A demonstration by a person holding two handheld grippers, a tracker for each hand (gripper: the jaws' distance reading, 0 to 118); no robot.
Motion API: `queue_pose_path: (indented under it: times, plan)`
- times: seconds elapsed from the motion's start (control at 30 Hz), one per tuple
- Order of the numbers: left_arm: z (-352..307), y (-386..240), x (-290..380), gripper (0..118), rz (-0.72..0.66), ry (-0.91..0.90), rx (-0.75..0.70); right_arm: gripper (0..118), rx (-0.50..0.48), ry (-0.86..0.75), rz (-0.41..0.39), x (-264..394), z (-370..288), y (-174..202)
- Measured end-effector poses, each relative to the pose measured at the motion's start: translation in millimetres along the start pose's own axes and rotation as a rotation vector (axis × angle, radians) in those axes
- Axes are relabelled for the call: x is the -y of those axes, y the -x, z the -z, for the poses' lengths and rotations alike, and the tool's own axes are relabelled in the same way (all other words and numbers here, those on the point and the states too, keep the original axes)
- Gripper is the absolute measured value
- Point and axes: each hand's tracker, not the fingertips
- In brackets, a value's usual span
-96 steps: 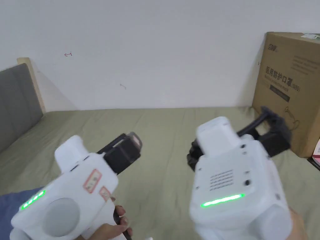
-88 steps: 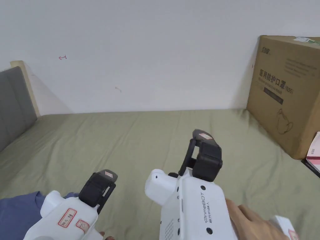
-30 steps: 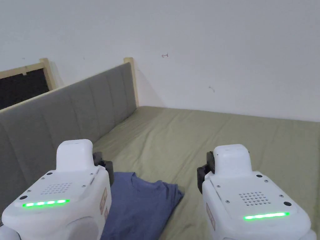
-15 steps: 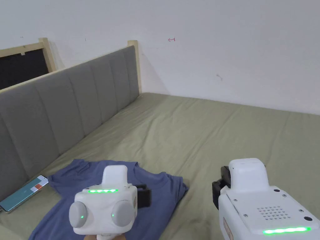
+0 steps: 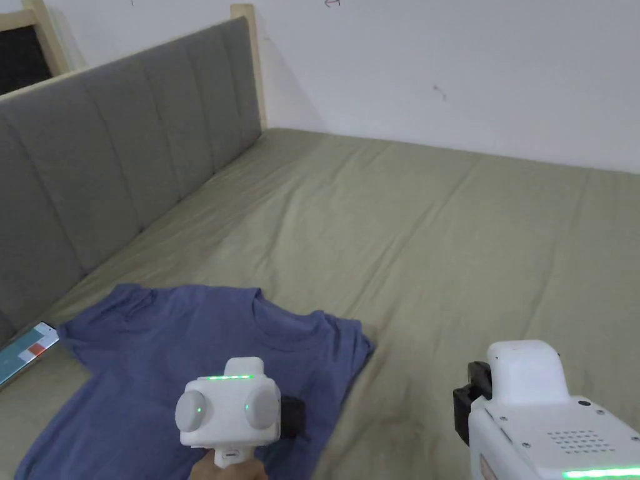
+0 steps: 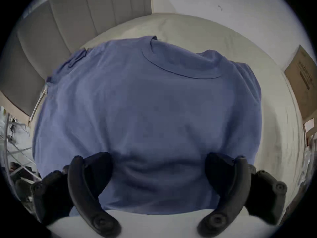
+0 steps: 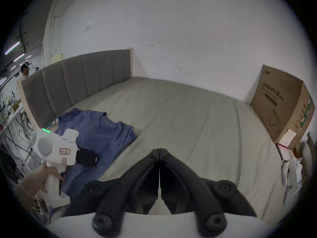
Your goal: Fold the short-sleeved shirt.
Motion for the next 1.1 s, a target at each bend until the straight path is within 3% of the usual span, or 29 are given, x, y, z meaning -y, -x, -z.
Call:
queue_pose_path:
  times: [0.17, 0.33, 0.37, 0.43, 0.5, 0.6, 0.73, 0.8, 1.1]
  plan:
    - [4.3, 1.4, -6.6, 111, -0.028, 0.044, 0.016, 0, -0.017, 0.020, 0.019, 3.5, 4.4, 1.0]
    - [-10.3, -0.7, 2.3, 98, -0.027, -0.022, 0.012, 0, -0.024, 0.041, -0.006, 11.6, 5.5, 1.5]
    - [-13.5, 0.0, 1.9, 87, -0.029, -0.036, 0.017, 0, -0.022, 0.046, -0.007, 13.7, 6.2, 1.2]
    - [-21.4, 1.7, -2.5, 50, -0.024, -0.044, 0.016, 0, -0.019, 0.060, 0.002, 16.6, 7.4, -1.0]
    - [-23.6, 7.4, -7.4, 21, -0.051, -0.038, 0.015, 0, -0.023, 0.074, 0.024, 19.1, 8.3, -3.9]
    - [-21.8, 16.9, -6.6, 8, -0.049, -0.021, 0.058, 0, -0.009, 0.084, 0.037, 23.5, 9.0, -6.1]
    - [-28.8, 41.3, -9.7, 4, -0.208, -0.005, 0.220, 0, 0.012, 0.100, 0.034, 27.9, 9.3, -10.3]
    - [-31.9, 51.1, -14.3, 4, -0.267, -0.019, 0.247, 0, -0.002, 0.104, 0.092, 28.1, 7.4, -17.1]
    - [-100.9, -14.4, -49.3, 4, -0.080, -0.160, 0.258, 0, 0.052, 0.064, 0.160, 26.2, -16.2, -54.8]
